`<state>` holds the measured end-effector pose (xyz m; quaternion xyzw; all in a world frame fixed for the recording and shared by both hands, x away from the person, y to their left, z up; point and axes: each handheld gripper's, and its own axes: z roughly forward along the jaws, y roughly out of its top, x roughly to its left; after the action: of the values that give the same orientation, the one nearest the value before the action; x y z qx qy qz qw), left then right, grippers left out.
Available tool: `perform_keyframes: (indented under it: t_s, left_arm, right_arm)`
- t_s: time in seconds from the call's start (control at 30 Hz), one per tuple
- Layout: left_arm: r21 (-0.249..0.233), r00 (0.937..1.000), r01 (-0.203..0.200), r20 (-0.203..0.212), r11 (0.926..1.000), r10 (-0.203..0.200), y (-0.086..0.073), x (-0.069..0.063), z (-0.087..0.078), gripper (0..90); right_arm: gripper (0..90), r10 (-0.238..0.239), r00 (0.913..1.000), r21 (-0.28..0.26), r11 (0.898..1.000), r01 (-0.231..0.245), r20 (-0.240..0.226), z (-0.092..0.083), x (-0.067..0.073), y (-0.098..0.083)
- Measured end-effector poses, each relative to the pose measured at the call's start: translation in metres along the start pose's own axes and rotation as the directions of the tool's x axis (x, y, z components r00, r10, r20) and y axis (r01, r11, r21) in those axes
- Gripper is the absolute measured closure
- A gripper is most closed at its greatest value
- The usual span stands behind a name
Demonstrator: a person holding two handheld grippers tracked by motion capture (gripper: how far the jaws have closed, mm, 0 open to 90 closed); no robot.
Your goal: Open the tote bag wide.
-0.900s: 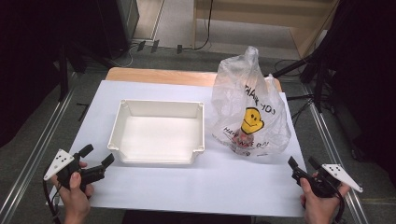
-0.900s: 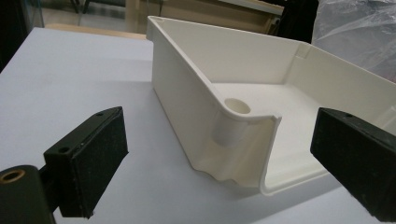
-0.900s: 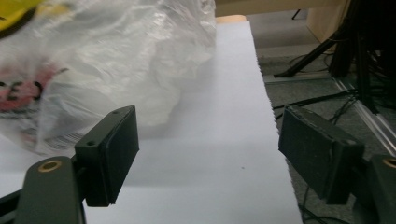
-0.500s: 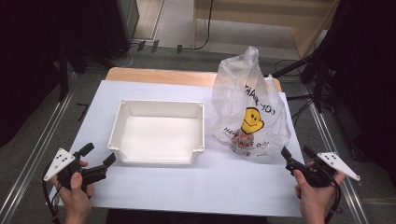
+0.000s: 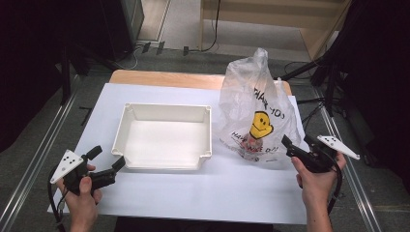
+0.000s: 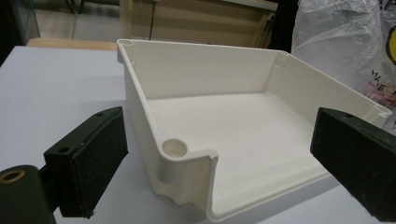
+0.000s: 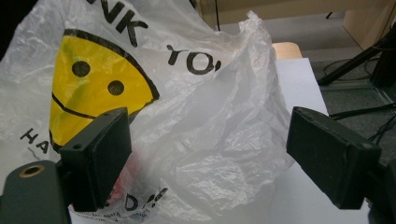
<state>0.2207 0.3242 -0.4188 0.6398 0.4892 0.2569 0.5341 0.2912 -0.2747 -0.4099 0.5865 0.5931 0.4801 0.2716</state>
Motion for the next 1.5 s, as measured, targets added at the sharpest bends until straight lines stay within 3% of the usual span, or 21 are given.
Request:
perform_keyframes:
  t_s: [0.1,0.23,0.37,0.4,0.43,0.47,0.5,0.53,0.6,0.63,0.7,0.97,1.03,1.07,1.1,1.13,1.17,1.2,1.3,1.4,1.5]
  left_arm:
    - [0.009,0.9995,-0.029,-0.012,0.9996,0.029,0.006,-0.008,0.002,6.3]
    - [0.006,0.9988,-0.042,0.027,0.9991,0.042,0.015,-0.021,0.008,6.4]
    - [0.014,0.9968,-0.059,0.055,0.9982,0.058,0.022,-0.033,0.018,6.4]
    - [0.015,0.9962,-0.061,0.064,0.9980,0.060,0.024,-0.035,0.021,6.4]
    - [0.012,0.9951,-0.069,0.071,0.9975,0.068,0.027,-0.041,0.027,6.5]
    - [0.012,0.9951,-0.069,0.071,0.9975,0.068,0.027,-0.041,0.027,7.4]
    - [0.012,0.9943,-0.076,0.077,0.9971,0.074,0.029,-0.048,0.032,8.1]
    - [0.012,0.9943,-0.076,0.077,0.9971,0.074,0.029,-0.048,0.032,8.1]
    - [0.019,0.9923,-0.085,0.092,0.9962,0.083,0.030,-0.055,0.039,8.2]
    - [0.023,0.9912,-0.089,0.100,0.9958,0.087,0.030,-0.058,0.042,8.2]
    - [0.026,0.9879,-0.099,0.122,0.9947,0.095,0.032,-0.069,0.052,8.2]
    - [0.044,0.9766,-0.119,0.185,0.9919,0.109,0.038,-0.095,0.075,8.2]
    - [0.052,0.9733,-0.120,0.203,0.9914,0.107,0.039,-0.100,0.081,8.2]
    - [0.055,0.9727,-0.118,0.207,0.9915,0.104,0.039,-0.103,0.084,8.2]
    - [0.063,0.9702,-0.122,0.218,0.9905,0.106,0.040,-0.107,0.089,8.2]
    - [0.063,0.9702,-0.122,0.218,0.9905,0.106,0.040,-0.107,0.089,8.2]
    - [0.066,0.9689,-0.122,0.224,0.9903,0.105,0.040,-0.108,0.092,8.2]
    - [0.070,0.9677,-0.128,0.227,0.9893,0.109,0.041,-0.110,0.094,8.2]
    - [0.076,0.9656,-0.132,0.235,0.9884,0.110,0.042,-0.114,0.100,8.2]
    - [0.081,0.9638,-0.130,0.245,0.9883,0.107,0.043,-0.118,0.106,8.2]
    - [0.084,0.9610,-0.138,0.252,0.9869,0.113,0.044,-0.122,0.111,8.3]
  right_arm:
    - [19.2,0.002,0.9999,0.011,1.000,-0.001,-0.015,0.004,-0.001,-0.002]
    - [22.1,0.049,0.9988,0.008,0.999,-0.049,0.001,0.007,-0.003,0.001]
    - [28.1,0.062,0.9979,0.014,0.998,-0.061,-0.021,0.013,-0.003,0.008]
    - [34.0,0.064,0.9977,0.035,0.997,-0.063,-0.022,0.016,-0.003,0.009]
    - [49.8,0.076,0.9961,0.060,0.996,-0.073,-0.045,0.021,-0.002,0.008]
    - [49.8,0.076,0.9961,0.060,0.996,-0.073,-0.045,0.021,-0.002,0.008]
    - [60.2,0.083,0.9947,0.066,0.995,-0.079,-0.061,0.022,-0.001,0.007]
    - [60.2,0.083,0.9947,0.066,0.995,-0.079,-0.061,0.022,-0.001,0.007]
    - [76.7,0.079,0.9936,0.072,0.995,-0.074,-0.080,0.022,0.001,0.005]
    - [76.7,0.079,0.9936,0.072,0.995,-0.074,-0.080,0.022,0.001,0.005]
    - [89.7,0.073,0.9919,0.050,0.996,-0.068,-0.103,0.019,0.003,0.003]
    - [90.0,0.012,0.9909,0.015,1.000,-0.010,-0.134,0.011,0.011,0.000]
    - [72.7,0.018,0.9935,-0.002,1.000,-0.019,-0.113,0.010,0.011,0.002]
    - [60.4,0.015,0.9965,-0.014,1.000,-0.016,-0.082,0.011,0.011,0.004]
    - [42.1,0.032,0.9983,-0.002,0.999,-0.032,-0.049,0.013,0.009,0.010]
    - [42.1,0.032,0.9983,-0.002,0.999,-0.032,-0.049,0.013,0.009,0.010]
    - [32.6,0.055,0.9983,0.009,0.998,-0.055,-0.020,0.016,0.006,0.015]
    - [32.6,0.055,0.9983,0.009,0.998,-0.055,-0.020,0.016,0.006,0.015]
    - [19.4,0.101,0.9949,0.029,0.995,-0.101,0.004,0.023,-0.001,0.025]
    - [13.1,0.199,0.9799,0.066,0.978,-0.199,0.014,0.037,-0.011,0.033]
    - [8.7,0.221,0.9748,0.081,0.971,-0.223,0.027,0.049,-0.015,0.039]
